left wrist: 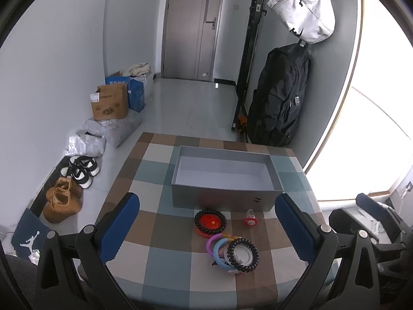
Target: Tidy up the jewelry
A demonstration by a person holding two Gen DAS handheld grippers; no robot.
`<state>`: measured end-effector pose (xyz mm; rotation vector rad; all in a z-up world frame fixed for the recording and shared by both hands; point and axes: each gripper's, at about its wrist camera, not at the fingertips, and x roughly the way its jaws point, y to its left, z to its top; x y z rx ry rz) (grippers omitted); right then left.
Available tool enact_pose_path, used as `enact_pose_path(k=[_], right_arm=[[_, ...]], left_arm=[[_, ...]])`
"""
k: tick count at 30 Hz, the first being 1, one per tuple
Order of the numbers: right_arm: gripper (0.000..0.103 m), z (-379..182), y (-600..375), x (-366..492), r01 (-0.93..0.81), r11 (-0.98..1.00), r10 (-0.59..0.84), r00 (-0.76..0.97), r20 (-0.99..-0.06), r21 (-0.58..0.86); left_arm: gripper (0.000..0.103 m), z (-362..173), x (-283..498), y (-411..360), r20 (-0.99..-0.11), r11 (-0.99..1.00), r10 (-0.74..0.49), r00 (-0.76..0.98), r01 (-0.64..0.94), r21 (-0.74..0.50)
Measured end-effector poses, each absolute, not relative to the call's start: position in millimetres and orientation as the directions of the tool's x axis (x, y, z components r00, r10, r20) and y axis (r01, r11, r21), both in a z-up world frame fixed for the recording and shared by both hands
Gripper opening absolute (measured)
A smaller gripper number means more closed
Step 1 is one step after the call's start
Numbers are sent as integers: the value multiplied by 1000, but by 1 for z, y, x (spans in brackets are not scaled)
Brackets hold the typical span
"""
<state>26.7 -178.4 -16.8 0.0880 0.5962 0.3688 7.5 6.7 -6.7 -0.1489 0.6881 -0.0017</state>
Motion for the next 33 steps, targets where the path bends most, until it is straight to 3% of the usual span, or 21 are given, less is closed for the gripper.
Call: enact_pose_path(k=[10,17,22,25,27,33], right_arm=[[103,-50,-168,49,-326,900,433,607,-667,288],[103,-74,-144,57,-376,860,497,467,-731,345],[86,-86,-136,66,-371,853,505,406,-762,368],[70,-96,-136,72,-349,846,519,363,-774,403],[55,-101,-137,75,-330,843,526,343,-778,424],[38,-107,-144,83,-265,810,585,287,-759,524]], left_arm=[[102,-15,29,49,-710,959,-125,693,-100,-267],[102,-21,37,62,-733,955,-118,670,-125,-268],[102,-25,41,73,-751,951,-131,647,-132,-279],[102,-29,44,74,-766,953,-133,629,-130,-272],[102,-32,46,75,-776,956,-130,617,-129,-262],[102,-38,48,77,-798,957,-136,587,-130,-259]])
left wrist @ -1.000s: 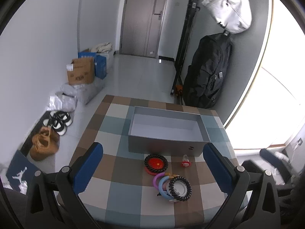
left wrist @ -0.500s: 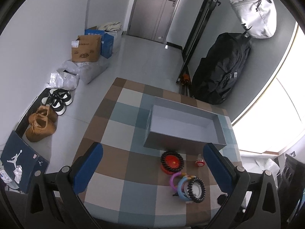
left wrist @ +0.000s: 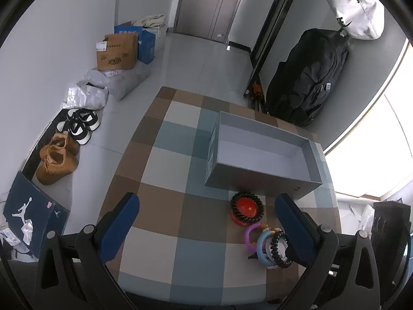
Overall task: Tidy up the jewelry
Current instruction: 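Grasp the black beaded bracelet with the right gripper while the left gripper grasps the blue ring, then carry both items into the gray box and open both grippers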
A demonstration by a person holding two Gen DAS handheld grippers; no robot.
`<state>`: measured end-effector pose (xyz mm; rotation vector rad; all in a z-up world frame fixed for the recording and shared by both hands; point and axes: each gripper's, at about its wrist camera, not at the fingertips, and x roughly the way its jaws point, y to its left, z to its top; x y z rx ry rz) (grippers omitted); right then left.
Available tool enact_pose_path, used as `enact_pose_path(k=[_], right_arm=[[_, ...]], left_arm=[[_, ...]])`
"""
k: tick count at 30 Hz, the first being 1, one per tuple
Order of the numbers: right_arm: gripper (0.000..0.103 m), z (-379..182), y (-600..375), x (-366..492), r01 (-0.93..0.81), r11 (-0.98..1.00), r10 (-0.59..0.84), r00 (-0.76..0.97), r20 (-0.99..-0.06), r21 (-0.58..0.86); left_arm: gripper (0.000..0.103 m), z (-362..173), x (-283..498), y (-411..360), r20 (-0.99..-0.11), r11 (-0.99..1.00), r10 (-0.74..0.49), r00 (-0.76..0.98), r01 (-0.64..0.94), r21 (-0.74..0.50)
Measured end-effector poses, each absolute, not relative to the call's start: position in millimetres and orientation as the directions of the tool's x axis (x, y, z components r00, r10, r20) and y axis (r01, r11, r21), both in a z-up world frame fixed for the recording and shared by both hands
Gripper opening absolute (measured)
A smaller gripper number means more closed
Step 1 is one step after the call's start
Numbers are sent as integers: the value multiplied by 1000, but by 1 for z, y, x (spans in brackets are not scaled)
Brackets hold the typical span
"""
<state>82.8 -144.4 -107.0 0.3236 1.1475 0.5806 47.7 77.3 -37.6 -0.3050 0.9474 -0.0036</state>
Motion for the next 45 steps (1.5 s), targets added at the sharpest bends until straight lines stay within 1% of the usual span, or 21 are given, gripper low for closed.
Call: enact_pose_path(k=[1,3,6,8,16,18,21,22,23,25,28,29,31,33,34,35,36,38,41,43,45], right_arm=[[34,-109,-145,83,-254,804,593,275,-757,538],[21,-112,-147,85,-238,797,603,256,-755,556],[12,-111,-150,86,-224,792,610,260,-749,568],[9,-109,-154,86,-223,789,615,270,-741,573],[9,-100,-156,79,-241,791,612,324,-722,563],[9,-94,-165,79,-231,788,614,360,-703,570],[9,-88,-177,80,-198,793,601,408,-687,576],[9,-86,-181,81,-188,794,597,418,-684,579],[9,-84,-184,81,-177,796,592,430,-682,579],[9,-81,-189,81,-170,803,580,446,-682,571],[9,-75,-189,79,-179,807,574,460,-677,563],[9,-73,-189,78,-183,807,574,465,-674,561],[9,-72,-191,76,-189,808,573,470,-671,557],[9,-70,-193,74,-190,807,574,474,-668,559],[9,-71,-191,75,-189,807,574,474,-668,560],[9,-71,-192,75,-188,805,576,474,-666,563],[9,-70,-192,75,-186,803,578,475,-663,567],[9,-69,-193,73,-187,799,583,475,-660,571],[9,-68,-195,72,-191,798,585,477,-656,572],[9,-68,-197,72,-187,796,586,478,-655,576],[9,-68,-199,72,-182,794,587,477,-655,579]], left_arm=[[102,-38,47,76,-800,957,-138,584,-130,-260],[102,-39,47,75,-803,956,-141,579,-131,-261],[102,-41,48,72,-805,960,-135,577,-126,-251],[102,-42,48,71,-809,961,-136,572,-124,-249],[102,-52,49,64,-829,964,-148,539,-108,-242],[102,-56,48,63,-835,961,-176,521,-92,-261],[102,-65,47,62,-843,942,-258,472,-72,-329],[100,-69,47,61,-847,934,-287,448,-65,-351],[96,-74,47,60,-848,925,-318,424,-55,-375],[78,-82,47,52,-853,914,-360,378,-41,-404],[69,-90,46,45,-857,905,-391,336,-30,-425],[67,-90,46,43,-856,903,-399,329,-21,-429],[58,-89,43,38,-851,900,-414,324,3,-437],[54,-88,42,34,-852,901,-417,318,21,-433],[46,-89,43,33,-853,902,-416,316,22,-432],[42,-91,43,32,-851,899,-421,312,21,-437],[34,-92,43,32,-849,894,-431,307,18,-447],[28,-94,45,33,-834,876,-462,302,12,-482],[17,-91,44,36,-827,874,-463,319,8,-487],[7,-91,46,40,-818,865,-475,324,1,-502],[5,-88,47,44,-809,858,-482,337,-6,-514]])
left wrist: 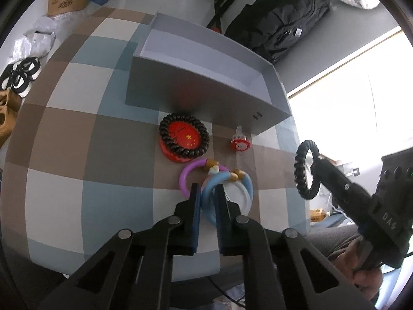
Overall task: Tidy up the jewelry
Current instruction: 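Carry both items into the gray box and open both grippers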
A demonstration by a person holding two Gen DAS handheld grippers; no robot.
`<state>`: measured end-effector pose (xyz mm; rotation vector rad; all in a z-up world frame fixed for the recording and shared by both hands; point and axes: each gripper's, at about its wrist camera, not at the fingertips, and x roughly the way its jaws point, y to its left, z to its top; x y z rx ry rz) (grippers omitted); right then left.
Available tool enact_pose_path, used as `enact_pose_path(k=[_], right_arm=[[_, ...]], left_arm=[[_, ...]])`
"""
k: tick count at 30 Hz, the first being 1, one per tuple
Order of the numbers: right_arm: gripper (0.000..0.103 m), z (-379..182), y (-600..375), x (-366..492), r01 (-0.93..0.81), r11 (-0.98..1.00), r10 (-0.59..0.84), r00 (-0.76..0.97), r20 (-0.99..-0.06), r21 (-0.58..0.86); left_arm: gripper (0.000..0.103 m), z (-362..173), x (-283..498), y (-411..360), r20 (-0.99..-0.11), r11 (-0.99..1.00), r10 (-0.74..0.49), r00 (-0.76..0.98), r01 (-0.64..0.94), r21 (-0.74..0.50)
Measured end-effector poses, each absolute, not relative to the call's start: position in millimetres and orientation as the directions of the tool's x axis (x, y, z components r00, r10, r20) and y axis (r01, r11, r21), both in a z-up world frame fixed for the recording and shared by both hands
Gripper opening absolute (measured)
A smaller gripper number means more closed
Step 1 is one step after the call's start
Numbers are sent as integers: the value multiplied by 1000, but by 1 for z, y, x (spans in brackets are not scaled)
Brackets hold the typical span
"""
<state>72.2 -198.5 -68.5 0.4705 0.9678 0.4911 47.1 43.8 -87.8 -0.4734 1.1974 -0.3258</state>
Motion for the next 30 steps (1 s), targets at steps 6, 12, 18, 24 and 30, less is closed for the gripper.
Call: enact_pose_path(k=[6,12,18,24,30], right_arm=[[9,-67,-201,72,-180,794,586,480,-653,581],[9,-68,-206,72,-170,795,582,489,-651,583],[9,-63,-210,72,-171,795,578,507,-640,582],[9,-53,-208,78,-181,787,585,518,-623,589],[9,-25,-196,101,-227,799,582,522,-623,556]], left_arm=[[3,-71,45,35,-782,860,-478,400,34,-509],[3,-63,49,38,-754,841,-505,419,43,-540],[3,-51,53,35,-698,806,-554,454,82,-586],[3,-24,59,46,-677,826,-513,527,89,-556],[3,-12,83,42,-691,853,-471,548,82,-516]])
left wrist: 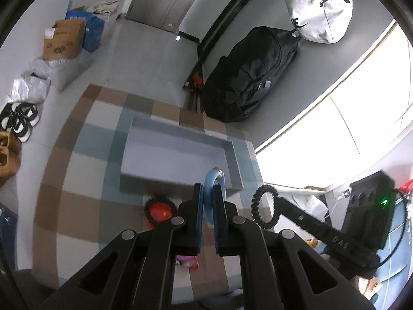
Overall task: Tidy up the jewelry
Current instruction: 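Carry both items into the gray box and open both grippers, then lift both grippers out of the gray box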
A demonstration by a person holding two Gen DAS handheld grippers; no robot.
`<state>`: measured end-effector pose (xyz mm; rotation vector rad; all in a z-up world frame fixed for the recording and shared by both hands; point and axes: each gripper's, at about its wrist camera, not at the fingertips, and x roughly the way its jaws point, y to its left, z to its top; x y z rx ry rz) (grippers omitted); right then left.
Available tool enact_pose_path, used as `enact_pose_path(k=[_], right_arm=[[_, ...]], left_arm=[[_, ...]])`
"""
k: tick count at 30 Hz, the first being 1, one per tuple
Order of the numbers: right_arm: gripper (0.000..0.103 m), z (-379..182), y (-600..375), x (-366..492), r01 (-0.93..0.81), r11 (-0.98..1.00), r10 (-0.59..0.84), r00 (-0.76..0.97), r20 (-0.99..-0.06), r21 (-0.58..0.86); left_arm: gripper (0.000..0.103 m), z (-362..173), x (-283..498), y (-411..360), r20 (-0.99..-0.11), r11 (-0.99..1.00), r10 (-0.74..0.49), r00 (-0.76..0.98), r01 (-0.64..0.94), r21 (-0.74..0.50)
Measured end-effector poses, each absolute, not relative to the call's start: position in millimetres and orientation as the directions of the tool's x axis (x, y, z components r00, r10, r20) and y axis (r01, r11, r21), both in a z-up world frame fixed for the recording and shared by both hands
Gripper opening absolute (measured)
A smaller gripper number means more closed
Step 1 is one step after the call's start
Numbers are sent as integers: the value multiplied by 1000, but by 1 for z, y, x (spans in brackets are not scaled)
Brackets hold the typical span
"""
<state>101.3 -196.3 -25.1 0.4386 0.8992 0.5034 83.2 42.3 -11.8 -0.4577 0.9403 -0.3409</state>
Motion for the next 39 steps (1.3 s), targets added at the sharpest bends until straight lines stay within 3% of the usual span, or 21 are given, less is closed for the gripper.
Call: enact_pose_path(k=[10,27,29,31,33,34,36,39], right_arm=[[9,6,-166,159,-327,810,585,508,-632,487],[12,-53,-149,212,-267,850,527,424,-736,455],[13,-57,-152,214,-249,856,517,419,-746,453],[17,-61,-155,216,-230,851,525,411,-745,473],[31,-61,-159,217,-219,853,521,418,-744,474],[34,-59,-161,217,-217,853,520,427,-739,475],[52,-53,-165,214,-220,848,527,450,-721,482],[62,-47,-166,209,-232,843,535,467,-704,486]], left_arm=[[3,-4,116,47,-692,862,-462,554,97,-498],[3,-45,161,42,-729,869,-465,502,99,-485],[11,-50,166,40,-751,872,-464,470,92,-481],[32,-50,167,41,-743,865,-477,469,102,-491],[41,-47,165,43,-724,858,-483,492,102,-503],[44,-45,164,44,-724,860,-478,497,98,-500],[44,-43,163,45,-723,862,-475,502,98,-498],[45,-42,158,45,-740,884,-436,512,92,-458]])
